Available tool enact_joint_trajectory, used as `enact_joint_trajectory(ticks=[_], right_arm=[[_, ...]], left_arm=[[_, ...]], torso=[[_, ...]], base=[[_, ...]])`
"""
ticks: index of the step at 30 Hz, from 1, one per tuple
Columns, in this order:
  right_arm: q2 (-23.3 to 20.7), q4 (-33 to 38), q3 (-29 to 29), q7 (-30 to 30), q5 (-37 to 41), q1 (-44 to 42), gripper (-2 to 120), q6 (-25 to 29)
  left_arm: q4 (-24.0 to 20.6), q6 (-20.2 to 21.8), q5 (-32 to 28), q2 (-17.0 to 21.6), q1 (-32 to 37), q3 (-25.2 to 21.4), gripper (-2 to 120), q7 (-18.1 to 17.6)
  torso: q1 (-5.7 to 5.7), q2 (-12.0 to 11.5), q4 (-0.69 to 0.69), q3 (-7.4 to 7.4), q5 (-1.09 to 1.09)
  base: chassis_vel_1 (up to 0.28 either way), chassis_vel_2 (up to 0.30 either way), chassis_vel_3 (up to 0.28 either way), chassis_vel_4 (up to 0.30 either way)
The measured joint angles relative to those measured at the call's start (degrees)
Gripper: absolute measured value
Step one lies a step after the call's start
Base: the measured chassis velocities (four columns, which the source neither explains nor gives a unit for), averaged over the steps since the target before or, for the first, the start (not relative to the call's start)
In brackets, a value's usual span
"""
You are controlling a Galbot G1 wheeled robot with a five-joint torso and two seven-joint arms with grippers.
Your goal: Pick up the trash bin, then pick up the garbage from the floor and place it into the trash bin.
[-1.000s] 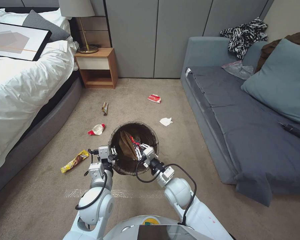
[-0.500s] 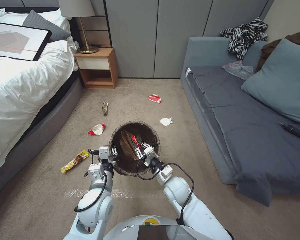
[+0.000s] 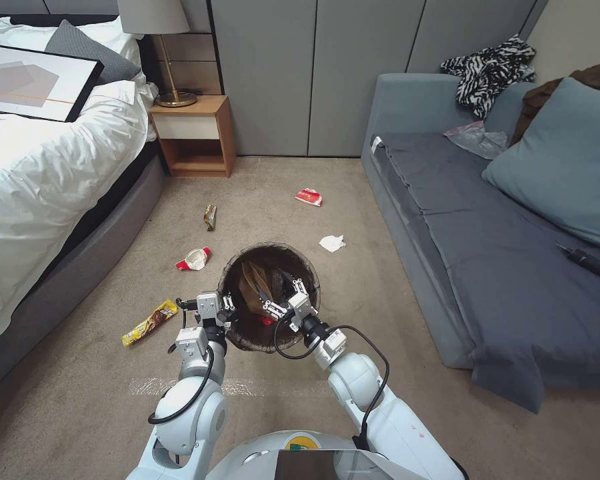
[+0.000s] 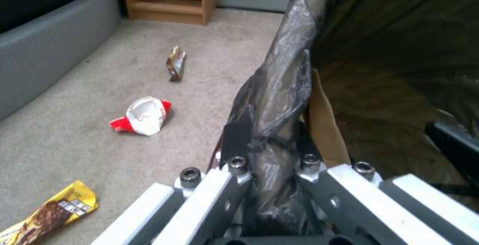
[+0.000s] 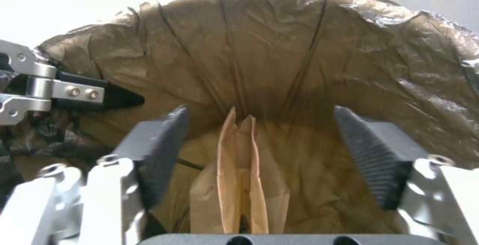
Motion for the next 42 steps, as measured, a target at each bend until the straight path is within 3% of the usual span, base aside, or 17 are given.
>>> enact_joint_trajectory(ticks=[2,3,7,8,19,28,32,42], right_arm=[[0.0,0.0,0.0,0.0,0.0,0.0,65,0.0],[0.0,0.0,0.0,0.0,0.0,0.0,86,0.0],[0.0,0.0,0.0,0.0,0.0,0.0,86,0.0],[0.0,0.0,0.1,-0.1,0.0,0.0,99,0.0],[0.1,1.0,0.3,0.1,-0.1,-0.4,100,0.0],[2.3,15.2,6.8,15.0,-5.2,-10.5,100,-1.1],[3.1,18.4,9.3,16.2,-4.8,-14.3,100,-1.0],[5.7,16.1,15.9,15.3,-4.2,-22.2,100,7.4]], left_arm=[[0.0,0.0,0.0,0.0,0.0,0.0,2,0.0],[0.0,0.0,0.0,0.0,0.0,0.0,2,0.0],[0.0,0.0,0.0,0.0,0.0,0.0,2,0.0],[0.0,0.0,0.0,0.0,0.0,-0.1,2,0.0],[0.0,0.0,0.1,0.0,0.0,-0.1,2,0.0],[1.3,-0.5,0.0,0.2,-0.4,-1.4,2,0.0],[1.5,-0.6,-0.1,0.3,-0.3,-1.5,2,0.0],[0.3,-0.7,-0.4,0.9,0.2,-2.3,2,-0.2]], torso=[[0.0,0.0,0.0,0.0,0.0],[0.0,0.0,0.0,0.0,0.0],[0.0,0.0,0.0,0.0,0.0],[0.0,0.0,0.0,0.0,0.0],[0.0,0.0,0.01,0.0,0.0],[0.0,0.0,0.0,0.0,0.0],[0.0,0.0,-0.01,0.0,0.0],[0.0,0.0,0.0,0.0,0.0]], base=[[0.0,0.0,0.0,0.0],[0.0,0.0,0.0,0.0],[0.0,0.0,0.0,0.0],[0.0,0.0,0.0,0.0],[0.0,0.0,0.0,0.0],[0.0,0.0,0.0,0.0],[0.0,0.0,0.0,0.0],[0.0,0.0,0.0,0.0]])
